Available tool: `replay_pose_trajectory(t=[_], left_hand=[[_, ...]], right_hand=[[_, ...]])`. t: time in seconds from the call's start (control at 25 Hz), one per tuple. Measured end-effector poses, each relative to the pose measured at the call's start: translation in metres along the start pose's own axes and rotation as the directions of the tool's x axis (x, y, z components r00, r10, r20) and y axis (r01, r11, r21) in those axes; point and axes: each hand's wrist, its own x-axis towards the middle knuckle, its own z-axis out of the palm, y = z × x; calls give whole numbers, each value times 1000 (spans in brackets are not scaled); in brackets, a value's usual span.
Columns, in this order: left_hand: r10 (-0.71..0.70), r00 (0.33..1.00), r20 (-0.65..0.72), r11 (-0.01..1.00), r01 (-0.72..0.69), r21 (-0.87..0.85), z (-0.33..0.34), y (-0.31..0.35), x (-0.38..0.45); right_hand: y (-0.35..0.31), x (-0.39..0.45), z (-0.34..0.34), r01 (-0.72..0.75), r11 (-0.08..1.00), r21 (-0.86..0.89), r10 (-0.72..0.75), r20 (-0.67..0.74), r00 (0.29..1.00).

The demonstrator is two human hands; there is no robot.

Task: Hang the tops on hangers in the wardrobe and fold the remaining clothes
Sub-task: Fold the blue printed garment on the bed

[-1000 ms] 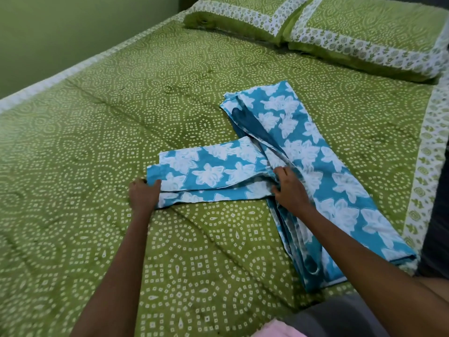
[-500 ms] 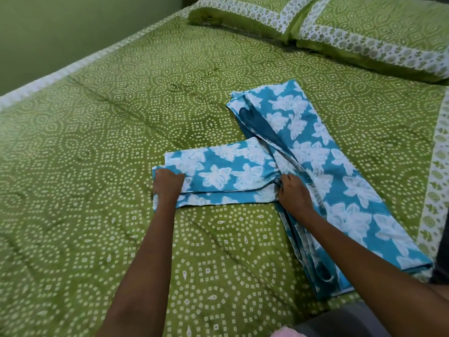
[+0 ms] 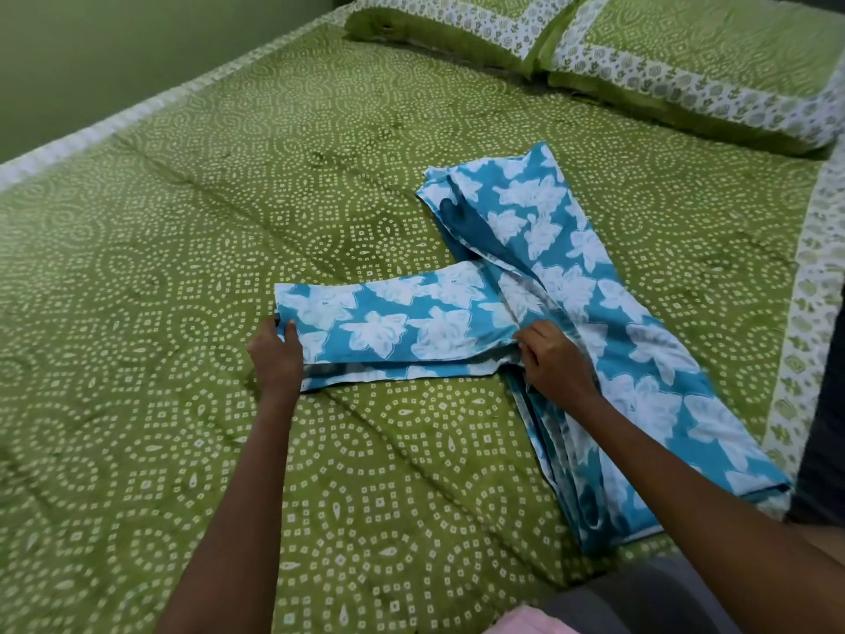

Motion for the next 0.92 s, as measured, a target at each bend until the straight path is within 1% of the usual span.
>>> replay_pose_trajectory(t=[0.08, 0.12, 0.2, 0.24, 0.28, 0.32, 0.4, 0.44, 0.48, 0.52, 0.56, 0.6, 0.64, 0.68, 0.72, 0.76, 0.8, 0.84, 0.88, 0.92], left_hand=[[-48, 997, 56, 998, 45, 45, -3, -9, -4], [-58, 996, 64, 996, 54, 65, -4, -13, -6], [-41, 999, 26, 997, 39, 67, -5, -15, -6], [-34, 999, 12, 997, 33, 67, -5, -15, -6], [-39, 999, 19, 996, 37, 84, -6, -15, -6], [-64, 997, 43, 990, 58, 130, -7, -14, -7], [-116, 991, 61, 945, 91, 314, -8, -11, -6], [-84, 996, 39, 908, 61, 414, -8, -4, -5], [-6, 1000, 22, 890, -4, 456, -5, 5, -5], [112, 993, 48, 901, -122, 416, 1, 15, -7], [244, 960, 138, 900, -277, 336, 10, 22, -12], [361, 894, 267, 860, -430, 276, 21, 25, -19], [416, 816, 401, 803, -537, 258, 32, 24, -28], [397, 773, 494, 765, -577, 288, 41, 18, -33], [341, 788, 513, 752, -556, 355, 44, 10, -33], [265, 836, 480, 761, -487, 429, 43, 2, -29], [182, 885, 429, 779, -396, 486, 39, -2, -25], [90, 915, 394, 794, -305, 526, 34, -2, -22], [5, 929, 370, 799, -226, 557, 33, 1, -22], [-57, 936, 347, 799, -165, 578, 35, 8, -25]], right_hand=[[-2, -8, 2, 25, 1000, 7, -26, 40, 999], [-1, -12, 3, 11, 1000, 19, -12, 66, 998], [-2, -15, 1, -23, 999, 29, 22, 39, 999], [-2, -14, 2, -3, 1000, 3, 3, 12, 1000], [-3, -12, 2, 15, 1000, -13, -15, 35, 999], [-3, -11, 2, 14, 1000, -21, -12, 96, 995], [-5, -12, -1, -43, 999, 13, 39, 226, 973], [-6, -11, -6, -55, 998, 36, 46, 223, 974], [-7, -10, -10, -49, 998, 46, 41, 165, 985], [-8, -11, -15, -42, 998, 47, 39, 69, 997], [-10, -11, -19, -60, 997, 48, 62, -38, 997], [-9, -12, -22, -99, 993, 65, 106, -119, 987], [-9, -15, -25, -139, 987, 85, 152, -168, 974], [-7, -20, -27, -167, 981, 98, 183, -203, 962], [-3, -28, -28, -180, 978, 106, 200, -229, 953], [1, -37, -30, -204, 970, 132, 233, -260, 937], [6, -46, -34, -247, 947, 205, 301, -297, 906], [14, -54, -39, -327, 895, 304, 417, -311, 854], [22, -61, -43, -446, 804, 394, 566, -276, 777], [30, -68, -45, -576, 709, 407, 682, -190, 706]])
